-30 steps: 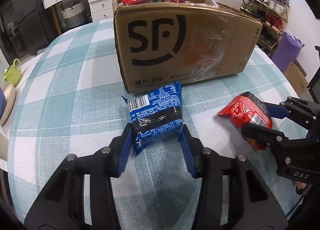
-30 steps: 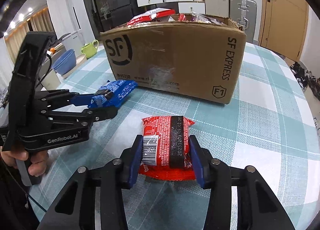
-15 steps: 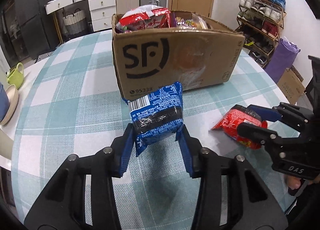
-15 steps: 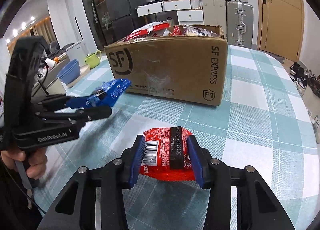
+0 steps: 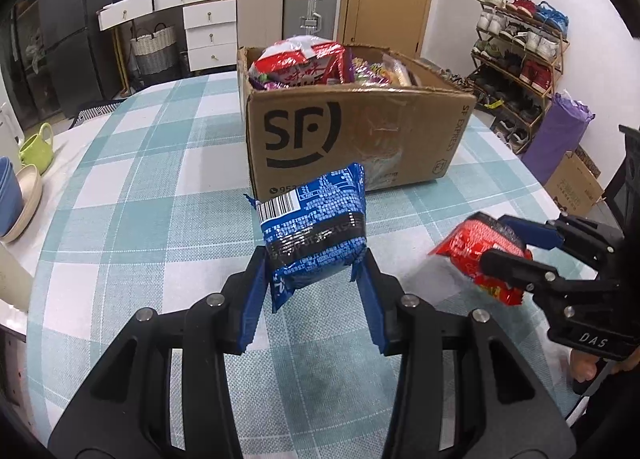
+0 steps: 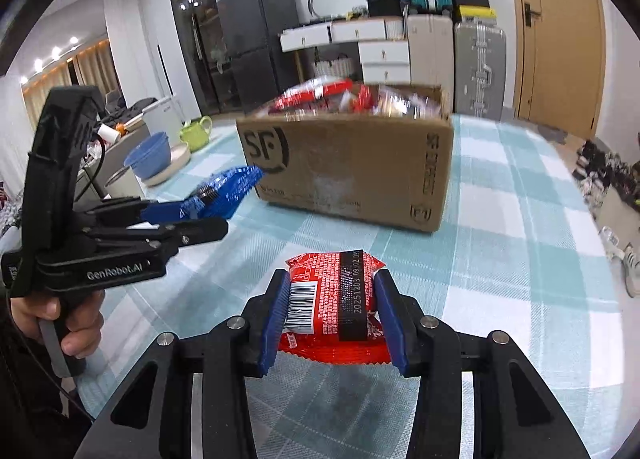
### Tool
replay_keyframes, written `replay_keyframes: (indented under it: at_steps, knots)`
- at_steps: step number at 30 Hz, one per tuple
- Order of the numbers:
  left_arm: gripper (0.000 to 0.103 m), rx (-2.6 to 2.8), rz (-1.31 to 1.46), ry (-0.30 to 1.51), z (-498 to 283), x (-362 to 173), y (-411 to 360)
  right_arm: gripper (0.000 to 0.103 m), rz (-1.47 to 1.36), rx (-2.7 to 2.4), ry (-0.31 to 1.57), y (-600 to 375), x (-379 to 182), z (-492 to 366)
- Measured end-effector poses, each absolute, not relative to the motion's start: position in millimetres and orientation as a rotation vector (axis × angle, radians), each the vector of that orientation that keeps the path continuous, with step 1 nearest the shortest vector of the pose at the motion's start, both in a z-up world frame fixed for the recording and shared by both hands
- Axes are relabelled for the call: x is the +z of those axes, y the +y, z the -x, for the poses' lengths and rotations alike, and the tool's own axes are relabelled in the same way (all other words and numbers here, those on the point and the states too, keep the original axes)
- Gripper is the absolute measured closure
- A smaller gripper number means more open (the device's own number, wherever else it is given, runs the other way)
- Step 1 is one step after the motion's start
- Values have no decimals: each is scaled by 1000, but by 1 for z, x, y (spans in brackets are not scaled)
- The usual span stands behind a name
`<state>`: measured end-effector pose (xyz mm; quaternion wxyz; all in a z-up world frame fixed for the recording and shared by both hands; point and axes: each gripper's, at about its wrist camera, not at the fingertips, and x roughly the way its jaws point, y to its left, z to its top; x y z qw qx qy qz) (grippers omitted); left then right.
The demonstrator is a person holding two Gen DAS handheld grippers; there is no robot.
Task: Organize snacks
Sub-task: 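Lift the biscuit pack with the left gripper while the right carries the wafer pack over the box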
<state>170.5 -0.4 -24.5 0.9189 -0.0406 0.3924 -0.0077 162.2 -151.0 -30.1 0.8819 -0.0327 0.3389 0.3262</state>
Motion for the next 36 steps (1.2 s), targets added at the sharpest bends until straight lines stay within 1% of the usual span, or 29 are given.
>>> replay_keyframes:
  at_steps: [7, 13, 25, 36]
  knots:
    - [63, -32, 79, 753, -160, -3, -6, 59, 33, 669, 550, -161, 11, -145]
    - [63, -46, 63, 695, -157, 20, -13, 59, 14, 660, 461, -168, 43, -141]
    - [63, -21, 69, 609, -156, 57, -4, 59, 0, 637, 416, -171, 73, -155]
    - [63, -17, 75, 583, -179, 72, 5, 59, -14, 619, 419, -159, 76, -201]
